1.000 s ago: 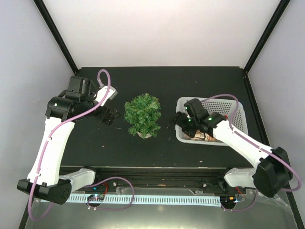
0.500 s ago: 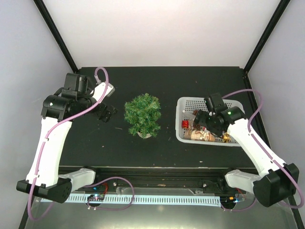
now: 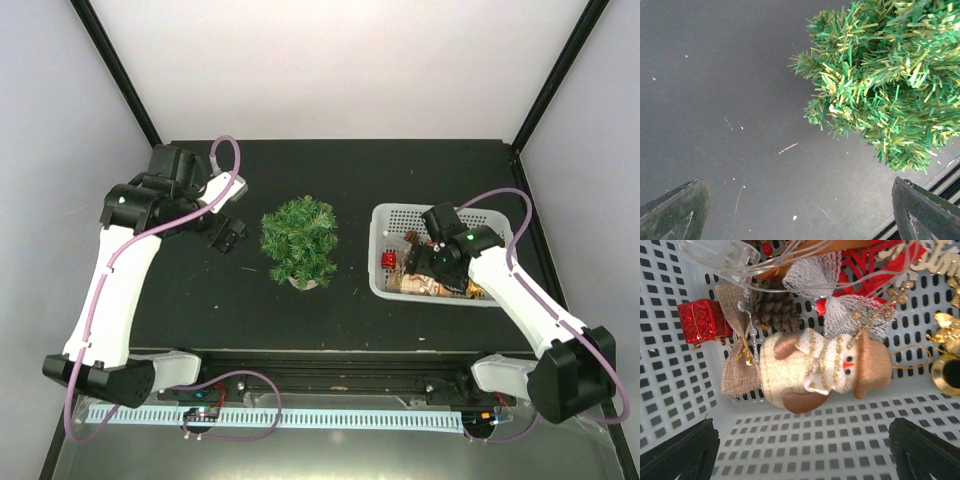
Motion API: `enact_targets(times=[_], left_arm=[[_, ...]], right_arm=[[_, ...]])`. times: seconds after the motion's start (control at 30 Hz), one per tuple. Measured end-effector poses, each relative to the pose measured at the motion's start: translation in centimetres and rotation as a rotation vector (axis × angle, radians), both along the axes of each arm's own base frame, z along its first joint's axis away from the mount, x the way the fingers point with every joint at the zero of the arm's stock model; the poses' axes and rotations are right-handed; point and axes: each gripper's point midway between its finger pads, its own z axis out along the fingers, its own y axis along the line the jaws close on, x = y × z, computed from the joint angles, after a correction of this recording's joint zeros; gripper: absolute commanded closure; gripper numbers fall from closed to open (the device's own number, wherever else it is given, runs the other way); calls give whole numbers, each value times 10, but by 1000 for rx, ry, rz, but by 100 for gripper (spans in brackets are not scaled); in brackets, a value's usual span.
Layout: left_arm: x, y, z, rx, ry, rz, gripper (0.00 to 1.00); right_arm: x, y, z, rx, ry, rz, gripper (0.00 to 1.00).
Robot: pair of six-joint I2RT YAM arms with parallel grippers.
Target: Decorate the small christmas tree
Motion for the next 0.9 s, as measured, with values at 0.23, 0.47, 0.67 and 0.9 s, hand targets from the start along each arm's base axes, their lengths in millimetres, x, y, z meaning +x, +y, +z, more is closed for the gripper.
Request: enact_targets(times=[0.23, 0.47, 0.67, 0.9], left_arm=[[22, -2, -15, 15, -9, -3, 1], [49, 7, -17, -3, -42, 72, 1], [62, 17, -28, -27, -24, 136, 1], [70, 14, -32, -51, -12, 150, 1]], right_arm=[[15, 14, -21, 18, 50, 25, 7], [9, 19, -33, 28, 105, 68, 9], [-8, 16, -41, 34, 146, 87, 10], [-27, 12, -39, 52, 148, 97, 10]])
